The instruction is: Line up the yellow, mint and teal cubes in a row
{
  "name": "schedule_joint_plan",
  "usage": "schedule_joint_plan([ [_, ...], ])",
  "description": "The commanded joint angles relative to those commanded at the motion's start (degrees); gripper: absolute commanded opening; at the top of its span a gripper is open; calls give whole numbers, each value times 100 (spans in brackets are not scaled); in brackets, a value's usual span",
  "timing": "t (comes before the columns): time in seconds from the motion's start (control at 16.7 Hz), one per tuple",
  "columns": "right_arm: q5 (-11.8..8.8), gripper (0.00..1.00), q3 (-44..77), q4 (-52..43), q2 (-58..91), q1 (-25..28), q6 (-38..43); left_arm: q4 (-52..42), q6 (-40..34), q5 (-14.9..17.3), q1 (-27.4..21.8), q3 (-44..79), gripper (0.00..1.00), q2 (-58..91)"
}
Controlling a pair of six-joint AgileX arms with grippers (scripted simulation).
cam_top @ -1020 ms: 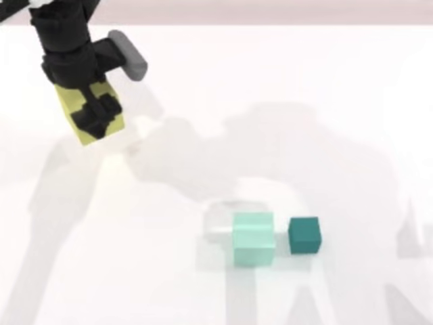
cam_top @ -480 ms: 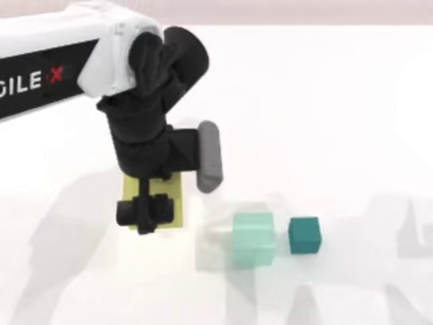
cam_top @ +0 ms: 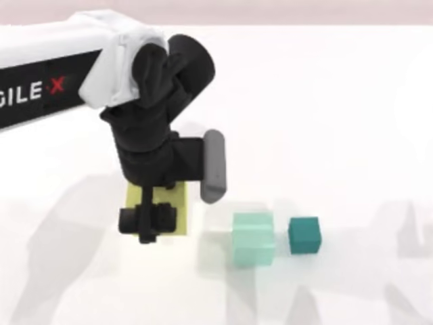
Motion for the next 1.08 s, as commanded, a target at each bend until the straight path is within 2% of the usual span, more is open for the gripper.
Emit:
schedule_joint_plan([
  [0.42,0,100,0,0,0,0,0,1341,-25,10,-40,-833,0,452],
  [0.72,0,100,0,0,0,0,0,1415,-25,12,-44,-887,0,488],
  [1.08,0,100,0,0,0,0,0,1415,-25,12,-44,-887,45,488],
])
